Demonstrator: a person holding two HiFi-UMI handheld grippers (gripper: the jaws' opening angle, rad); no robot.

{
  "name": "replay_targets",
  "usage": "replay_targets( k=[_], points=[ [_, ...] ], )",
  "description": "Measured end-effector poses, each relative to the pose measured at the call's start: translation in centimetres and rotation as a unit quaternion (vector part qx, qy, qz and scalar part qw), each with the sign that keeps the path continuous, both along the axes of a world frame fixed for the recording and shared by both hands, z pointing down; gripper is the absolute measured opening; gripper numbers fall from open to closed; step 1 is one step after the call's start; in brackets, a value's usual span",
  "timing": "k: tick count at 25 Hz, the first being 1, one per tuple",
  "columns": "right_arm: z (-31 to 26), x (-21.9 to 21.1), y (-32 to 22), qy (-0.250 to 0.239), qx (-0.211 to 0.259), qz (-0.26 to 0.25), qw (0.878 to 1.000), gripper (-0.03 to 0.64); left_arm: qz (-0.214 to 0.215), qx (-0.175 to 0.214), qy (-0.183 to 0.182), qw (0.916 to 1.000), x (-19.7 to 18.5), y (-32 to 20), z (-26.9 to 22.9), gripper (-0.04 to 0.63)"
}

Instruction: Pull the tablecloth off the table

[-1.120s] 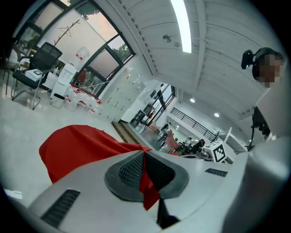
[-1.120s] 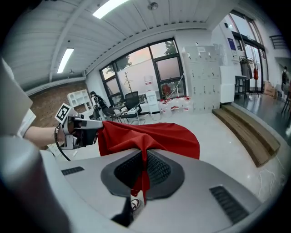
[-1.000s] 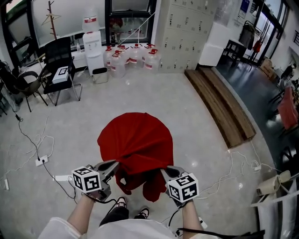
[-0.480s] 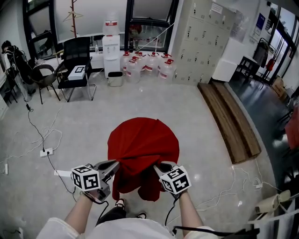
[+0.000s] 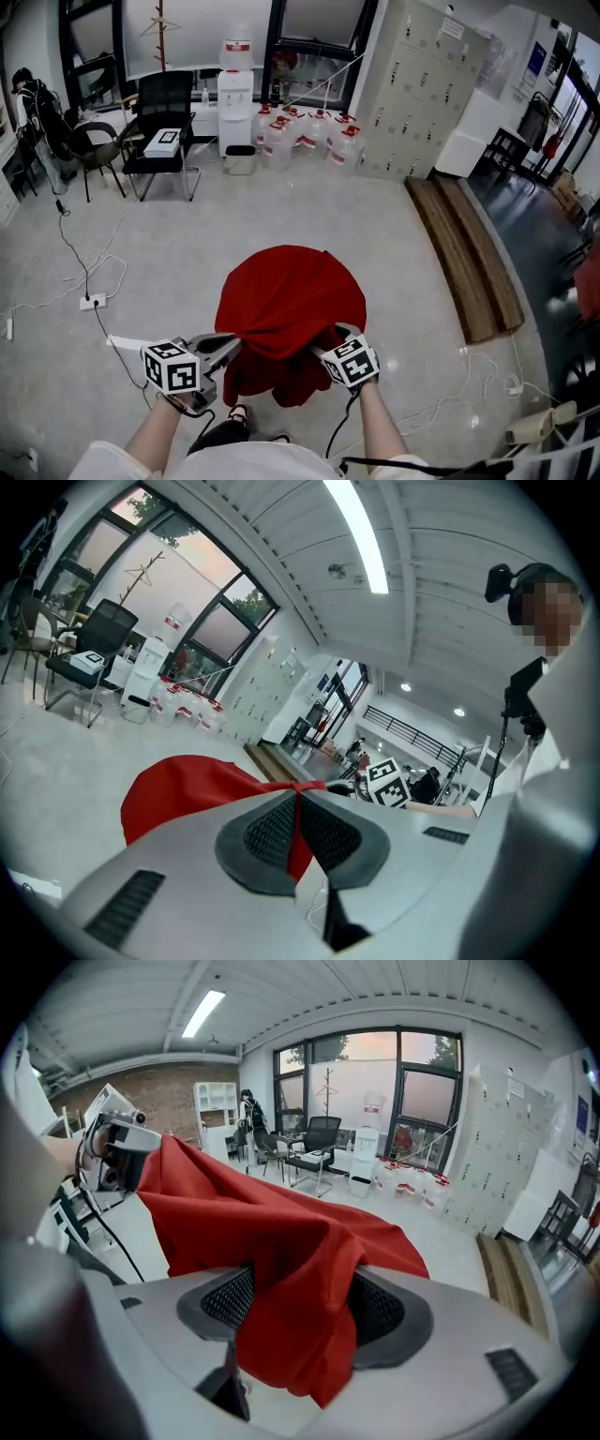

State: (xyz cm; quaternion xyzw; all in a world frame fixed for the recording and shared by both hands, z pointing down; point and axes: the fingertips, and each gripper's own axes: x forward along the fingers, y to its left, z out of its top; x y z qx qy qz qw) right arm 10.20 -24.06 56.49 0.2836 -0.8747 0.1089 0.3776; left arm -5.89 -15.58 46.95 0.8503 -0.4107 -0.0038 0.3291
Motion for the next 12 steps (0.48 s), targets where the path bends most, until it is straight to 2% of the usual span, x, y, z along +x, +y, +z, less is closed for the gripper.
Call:
replay_targets(
  k=[3,6,9,12],
  points=[
    [1.0,-0.4,-0.8,0.038,0.006,-0.044,0.998,0.332,0.011,-0.004,-0.011,0.9999,-0.4,0.0,0.5,0.021],
    [2.1,-0.9,-1.3,0.082,0.011,-0.099,0.992,0.347,0.021,-0.007,-0.029,0.9993,-0.7,-0.1,0.8,0.021],
    [3.0,-2.1,-1.7,0.105,0.006,-0.143,0.984,0.351,0.032,-0.009,-0.04,0.9986,-0.9,0.0,1.2,0.021],
    [4.1,-3.3,-2.4,0.122,0.006,-0.175,0.977,0.351,0.04,-0.009,-0.034,0.9986,-1.2,0.0,1.1,0.021]
  ],
)
